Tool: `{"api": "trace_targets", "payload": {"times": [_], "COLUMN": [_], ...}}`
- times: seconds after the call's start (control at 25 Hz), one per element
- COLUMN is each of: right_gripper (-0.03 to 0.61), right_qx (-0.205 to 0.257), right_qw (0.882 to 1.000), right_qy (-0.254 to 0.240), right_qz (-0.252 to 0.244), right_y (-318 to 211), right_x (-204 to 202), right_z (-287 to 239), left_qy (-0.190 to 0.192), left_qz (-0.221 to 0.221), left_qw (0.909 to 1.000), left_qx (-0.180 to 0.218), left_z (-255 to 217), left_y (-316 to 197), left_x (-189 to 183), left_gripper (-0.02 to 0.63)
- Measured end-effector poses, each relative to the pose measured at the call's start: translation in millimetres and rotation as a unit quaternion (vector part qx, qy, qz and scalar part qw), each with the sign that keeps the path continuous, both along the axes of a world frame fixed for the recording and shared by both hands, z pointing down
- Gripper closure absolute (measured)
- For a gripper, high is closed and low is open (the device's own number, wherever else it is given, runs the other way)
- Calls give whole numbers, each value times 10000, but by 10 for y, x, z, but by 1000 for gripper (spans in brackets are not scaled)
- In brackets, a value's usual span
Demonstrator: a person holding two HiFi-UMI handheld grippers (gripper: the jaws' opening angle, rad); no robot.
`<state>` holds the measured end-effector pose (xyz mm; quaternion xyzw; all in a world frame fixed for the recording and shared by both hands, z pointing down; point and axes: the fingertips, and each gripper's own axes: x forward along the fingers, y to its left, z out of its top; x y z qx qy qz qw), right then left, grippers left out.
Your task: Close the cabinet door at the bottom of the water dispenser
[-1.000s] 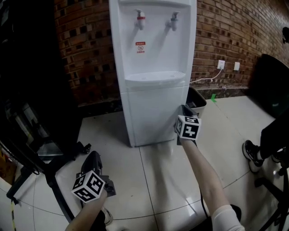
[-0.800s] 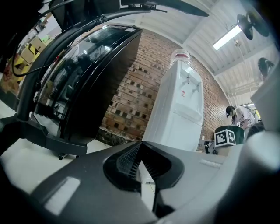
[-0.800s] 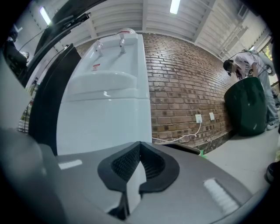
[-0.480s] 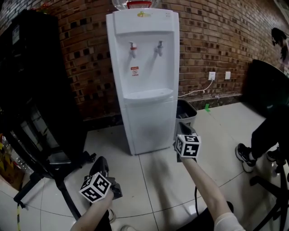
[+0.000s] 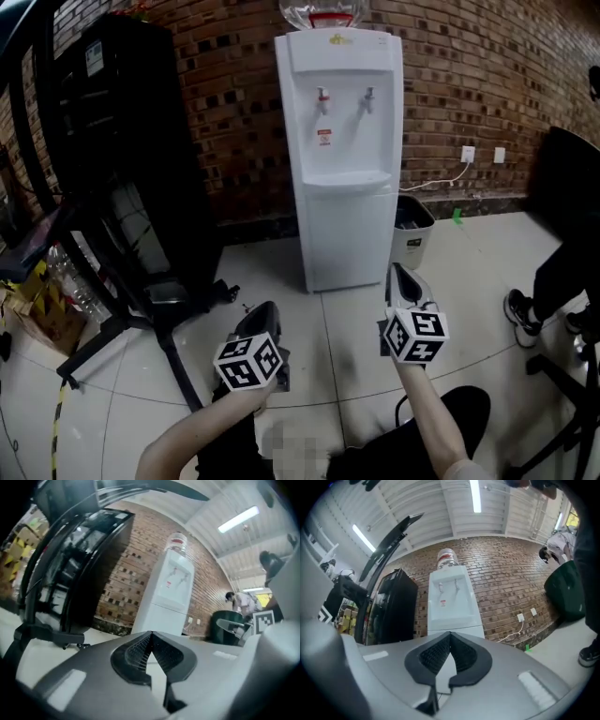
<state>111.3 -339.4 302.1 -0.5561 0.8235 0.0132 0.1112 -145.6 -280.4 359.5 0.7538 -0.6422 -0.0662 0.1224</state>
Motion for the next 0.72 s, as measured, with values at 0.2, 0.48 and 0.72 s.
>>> {"api": "trace_targets", "payload": {"times": [0.2, 0.48, 0.72], "right_gripper": [578, 578, 578], "right_qx": [-114, -234, -191], "right_qw": [9997, 9977, 9962], "right_qy": [184, 504, 678], "right_qz": [-137, -398, -514], "right_y": [454, 510, 479], "right_x": [-288, -468, -546], "right_z": [212, 278, 198], "left_qy": [84, 21, -132], "left_qz": [589, 787, 775], "left_qw": [9981, 9968, 9968], "left_qx": [146, 151, 111], "left_z": [-142, -146, -91], "left_y": [56, 67, 67], "left_x": [409, 668, 601], "left_gripper": [600, 600, 600]}}
